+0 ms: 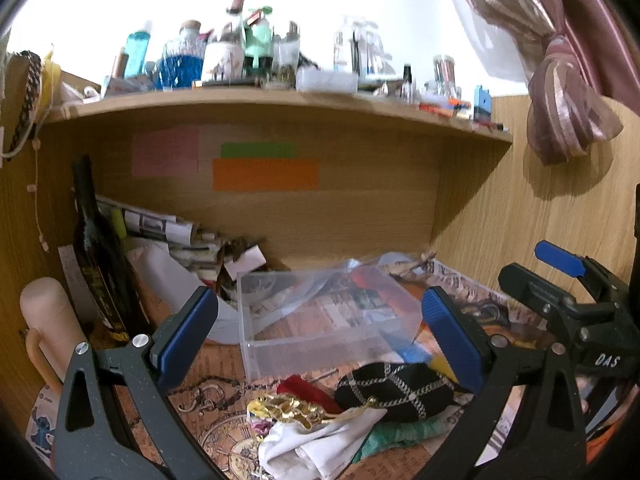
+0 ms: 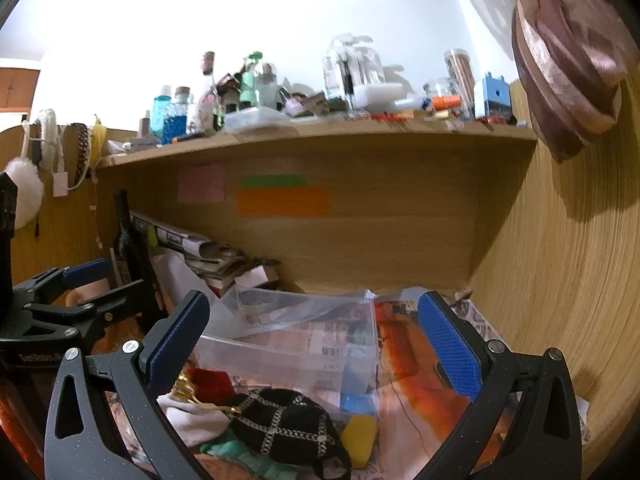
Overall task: Organize soft objects
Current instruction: 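Grasp the gold-and-red fabric with the left gripper while the right gripper grasps the yellow sponge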
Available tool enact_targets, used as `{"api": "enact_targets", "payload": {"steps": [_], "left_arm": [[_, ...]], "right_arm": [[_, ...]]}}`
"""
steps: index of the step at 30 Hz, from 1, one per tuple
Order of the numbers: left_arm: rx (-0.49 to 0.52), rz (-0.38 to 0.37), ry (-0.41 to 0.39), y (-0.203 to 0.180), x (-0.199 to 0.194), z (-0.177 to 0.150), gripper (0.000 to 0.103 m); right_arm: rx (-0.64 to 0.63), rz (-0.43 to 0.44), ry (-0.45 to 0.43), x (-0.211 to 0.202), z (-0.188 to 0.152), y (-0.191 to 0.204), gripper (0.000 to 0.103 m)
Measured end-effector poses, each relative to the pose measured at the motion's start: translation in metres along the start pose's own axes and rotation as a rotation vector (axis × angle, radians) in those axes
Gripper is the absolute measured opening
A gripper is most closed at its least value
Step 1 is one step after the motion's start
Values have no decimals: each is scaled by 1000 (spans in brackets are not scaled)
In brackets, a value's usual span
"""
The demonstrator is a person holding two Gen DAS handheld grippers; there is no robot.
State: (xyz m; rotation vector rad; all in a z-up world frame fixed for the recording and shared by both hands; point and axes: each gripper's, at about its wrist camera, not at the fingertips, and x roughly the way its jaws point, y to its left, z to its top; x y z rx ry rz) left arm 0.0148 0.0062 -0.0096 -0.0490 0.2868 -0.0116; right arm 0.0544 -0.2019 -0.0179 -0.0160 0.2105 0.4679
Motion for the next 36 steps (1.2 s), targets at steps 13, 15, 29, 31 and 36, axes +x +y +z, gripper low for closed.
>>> {"api": "enact_targets", "payload": {"steps": [13, 15, 29, 31, 36], "left_arm": [[-23, -21, 279, 17, 62, -54, 103], [-38, -21, 305, 20, 70, -60, 103], [-73, -47, 409, 27, 104, -81, 70], [-64, -48, 412, 26, 106, -84, 59], [-65, -54, 418, 29, 108, -91, 49]], "right_arm": [[49, -60, 292, 47, -57, -44, 103], [58, -73, 325, 53, -64, -52, 103], [163, 6, 531, 85, -103, -75, 70], [141, 20, 537, 85, -105, -69, 67], [127, 66, 554, 88, -108, -60, 50]]}}
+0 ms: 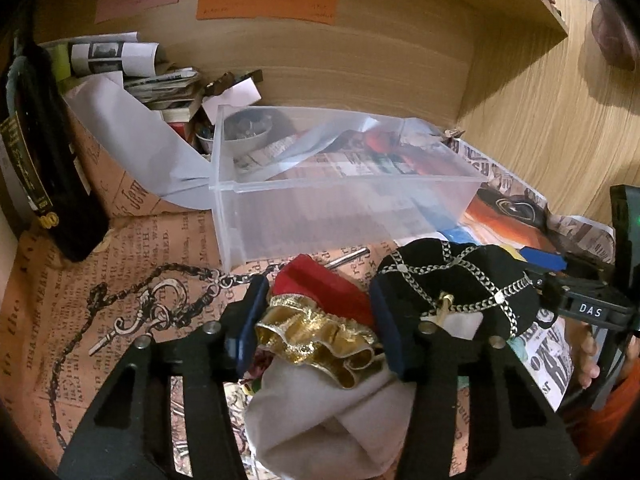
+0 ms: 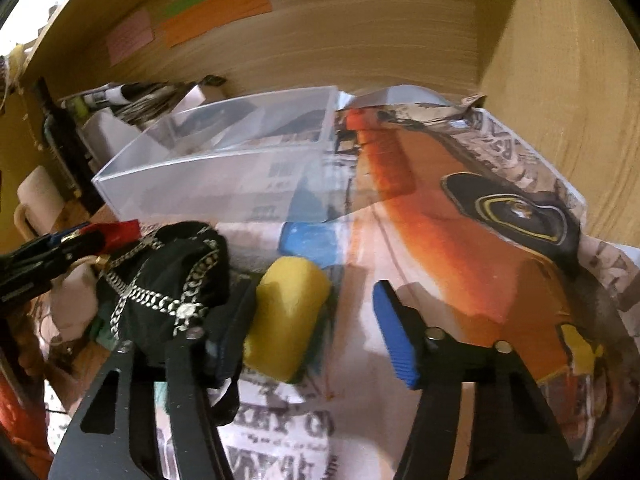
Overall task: Organize soft objects
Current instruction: 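Grasp the gold-and-red fabric with the left gripper while the right gripper grasps the yellow sponge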
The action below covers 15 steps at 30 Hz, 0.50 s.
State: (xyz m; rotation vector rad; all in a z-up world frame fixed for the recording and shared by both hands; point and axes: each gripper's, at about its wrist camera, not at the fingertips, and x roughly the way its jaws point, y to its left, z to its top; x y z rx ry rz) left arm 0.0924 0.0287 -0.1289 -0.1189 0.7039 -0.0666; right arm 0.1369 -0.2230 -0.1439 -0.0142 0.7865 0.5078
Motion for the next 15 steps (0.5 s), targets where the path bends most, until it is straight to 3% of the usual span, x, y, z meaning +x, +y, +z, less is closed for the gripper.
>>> {"api": "enact_targets", "payload": {"steps": [5, 9, 11, 15], "left_arm": [[-1, -25, -14, 1, -3, -1, 39], [12, -30, -33, -3, -9, 0, 31], [19, -35, -50, -6, -15, 2, 16], [28, -55, -81, -7, -25, 10, 15]], "right_arm": [[-8, 57, 18, 5, 0, 4, 34], [-26, 44, 4, 2, -1, 9, 28], [-26, 40, -5, 1, -1, 9, 27], [-27, 16, -45, -8, 0, 9, 25]]}}
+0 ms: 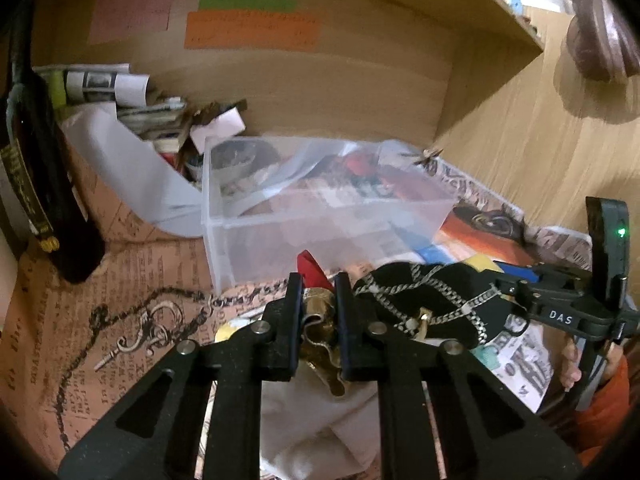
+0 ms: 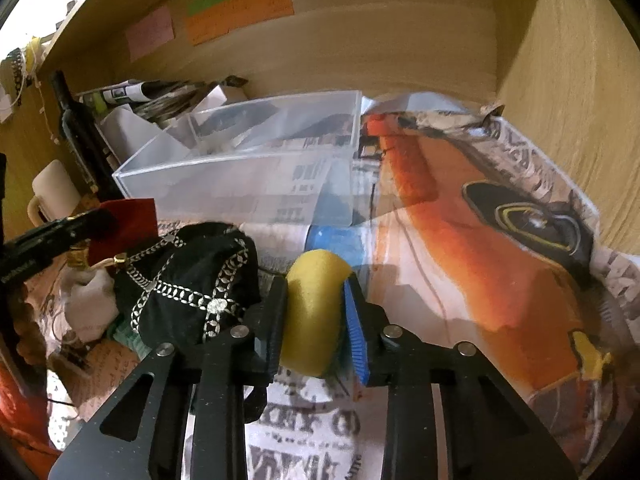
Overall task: Organize soft objects
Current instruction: 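Carry both items into the clear box and open both grippers to release them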
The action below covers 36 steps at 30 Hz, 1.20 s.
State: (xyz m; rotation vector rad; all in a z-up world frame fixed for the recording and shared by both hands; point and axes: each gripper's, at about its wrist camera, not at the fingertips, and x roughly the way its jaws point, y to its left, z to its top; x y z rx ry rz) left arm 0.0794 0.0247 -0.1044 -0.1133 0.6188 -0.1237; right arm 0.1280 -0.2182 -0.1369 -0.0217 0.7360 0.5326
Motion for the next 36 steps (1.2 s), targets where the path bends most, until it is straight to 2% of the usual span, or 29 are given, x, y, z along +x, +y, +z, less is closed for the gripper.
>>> {"api": "enact_targets", "payload": {"steps": [5, 11, 20, 30, 36], "left_arm": [[33, 10, -30, -6, -8, 8, 15], [49, 12, -109, -6, -26, 29, 14], [42, 28, -202, 2, -40, 64, 14], [5, 58, -212, 21, -16, 102, 15], [-37, 62, -166, 36, 13, 118, 15]], "right_arm": [[-3, -20, -67, -17, 10, -1, 25], [-15, -40, -178, -40, 31, 0, 25], [-44, -19, -262, -48, 60, 11, 25], [-96, 30, -309, -37, 101, 33, 25], [-120, 51, -270, -13, 119, 41, 25]]}}
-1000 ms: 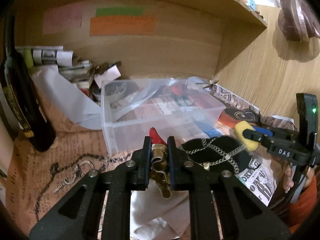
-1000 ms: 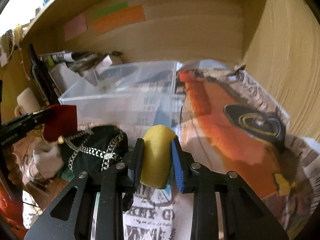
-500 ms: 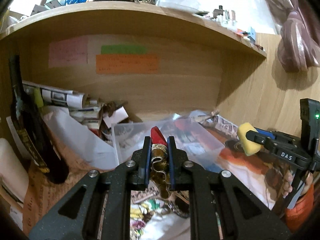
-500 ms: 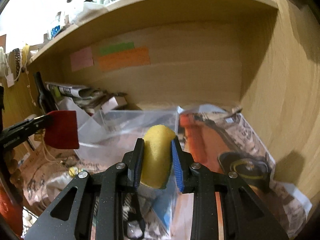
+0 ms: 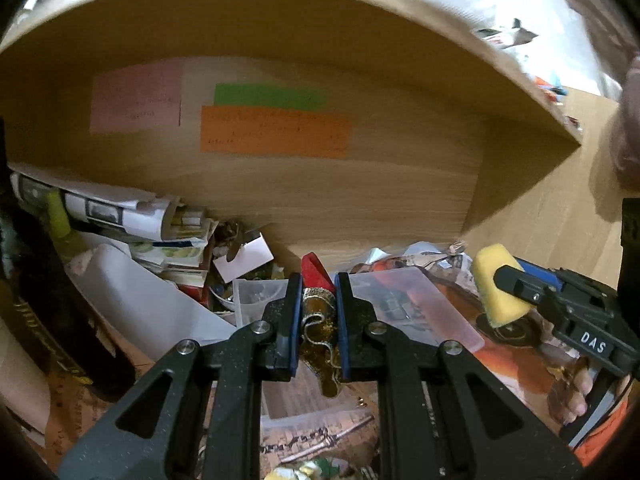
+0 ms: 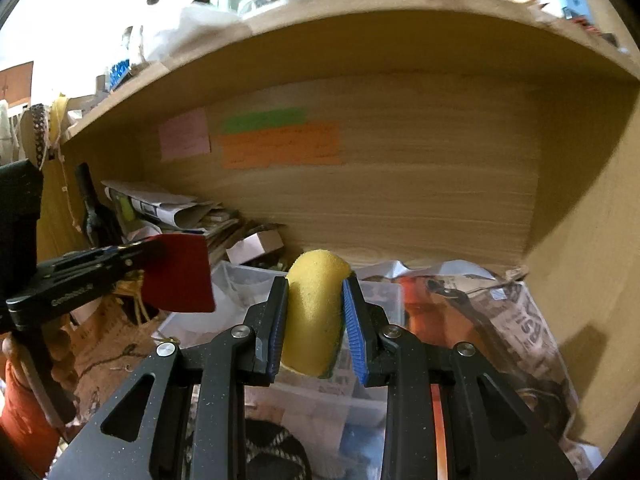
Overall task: Organize soft objects
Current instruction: 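Carry both items into the clear box and open both grippers to release them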
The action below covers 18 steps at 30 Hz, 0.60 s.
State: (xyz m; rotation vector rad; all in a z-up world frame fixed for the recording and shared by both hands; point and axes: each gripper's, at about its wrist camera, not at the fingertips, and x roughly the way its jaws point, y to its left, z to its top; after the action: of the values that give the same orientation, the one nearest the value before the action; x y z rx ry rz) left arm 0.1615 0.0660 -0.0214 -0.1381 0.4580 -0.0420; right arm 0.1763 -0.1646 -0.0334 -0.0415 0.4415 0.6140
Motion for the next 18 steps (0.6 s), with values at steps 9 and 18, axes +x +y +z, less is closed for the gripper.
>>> {"api": "enact_targets", "payload": {"steps": [9, 18], "left_arm": [[47, 42, 117, -2, 54, -13, 15], [75, 41, 255, -4, 94, -28, 15]], "right_arm": [[-25, 5, 151, 60, -6, 1, 25], [5, 17, 305, 103, -26, -9, 25]]}}
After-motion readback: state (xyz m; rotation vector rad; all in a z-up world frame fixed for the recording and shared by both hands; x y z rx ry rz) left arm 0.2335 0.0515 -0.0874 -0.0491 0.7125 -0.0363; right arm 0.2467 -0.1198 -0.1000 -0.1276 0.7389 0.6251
